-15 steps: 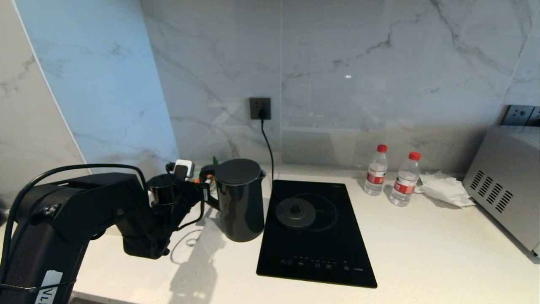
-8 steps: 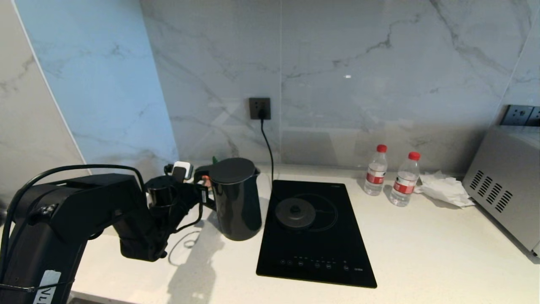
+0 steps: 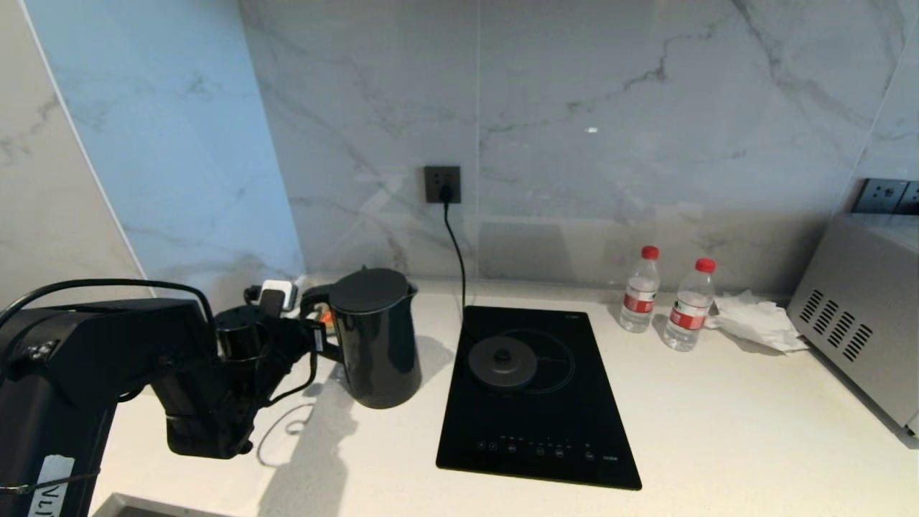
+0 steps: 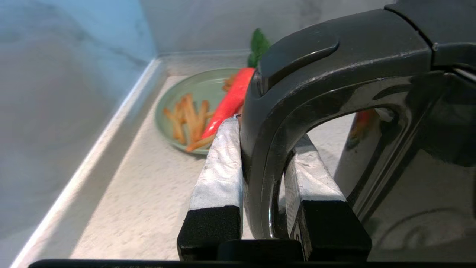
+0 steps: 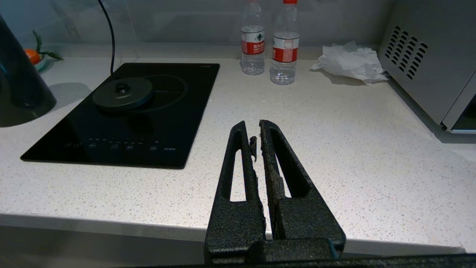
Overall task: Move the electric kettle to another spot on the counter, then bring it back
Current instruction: Grab the kettle
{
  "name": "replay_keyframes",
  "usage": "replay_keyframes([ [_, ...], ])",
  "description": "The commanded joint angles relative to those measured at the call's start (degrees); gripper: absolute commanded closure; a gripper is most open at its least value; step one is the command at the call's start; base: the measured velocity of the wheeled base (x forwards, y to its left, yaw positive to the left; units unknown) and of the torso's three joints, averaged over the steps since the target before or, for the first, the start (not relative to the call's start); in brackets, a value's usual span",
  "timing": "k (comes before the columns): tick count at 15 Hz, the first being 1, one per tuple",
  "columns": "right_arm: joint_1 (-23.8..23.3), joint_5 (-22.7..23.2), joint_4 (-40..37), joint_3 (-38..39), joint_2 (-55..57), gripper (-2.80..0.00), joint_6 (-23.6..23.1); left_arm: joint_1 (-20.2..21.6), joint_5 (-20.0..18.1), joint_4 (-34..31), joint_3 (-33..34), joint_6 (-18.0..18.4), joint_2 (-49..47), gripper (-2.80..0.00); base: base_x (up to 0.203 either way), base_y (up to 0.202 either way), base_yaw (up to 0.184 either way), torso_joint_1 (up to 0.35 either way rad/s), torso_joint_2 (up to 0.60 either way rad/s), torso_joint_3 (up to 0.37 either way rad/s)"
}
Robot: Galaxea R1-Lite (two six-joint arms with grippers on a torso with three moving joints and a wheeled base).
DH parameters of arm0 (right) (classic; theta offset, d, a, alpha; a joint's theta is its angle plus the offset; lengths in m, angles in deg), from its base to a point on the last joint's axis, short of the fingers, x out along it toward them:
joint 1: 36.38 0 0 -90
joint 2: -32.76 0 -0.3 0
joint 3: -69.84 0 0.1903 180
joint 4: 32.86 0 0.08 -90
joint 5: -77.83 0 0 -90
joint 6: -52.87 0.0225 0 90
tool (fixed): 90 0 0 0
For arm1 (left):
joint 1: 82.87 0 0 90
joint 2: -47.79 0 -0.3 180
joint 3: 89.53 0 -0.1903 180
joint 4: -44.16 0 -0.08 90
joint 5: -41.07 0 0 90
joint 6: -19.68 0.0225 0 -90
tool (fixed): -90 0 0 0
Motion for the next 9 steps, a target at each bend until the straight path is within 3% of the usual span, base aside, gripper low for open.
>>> replay_keyframes([
  [1, 0.0, 0.0, 0.02, -0.06, 0.0, 0.0, -0.05, 1.12, 0.07, 0.77, 2.22, 0.0, 2.79, 0.0, 0.0, 0.0, 0.0, 0.0, 0.0, 0.0],
  [9, 0.0, 0.0, 0.02, -0.05, 0.0, 0.0, -0.05, 3.5, 1.54, 0.78, 15.98, -0.87, 6.85, 0.0, 0.0, 0.0, 0.0, 0.0, 0.0, 0.0],
])
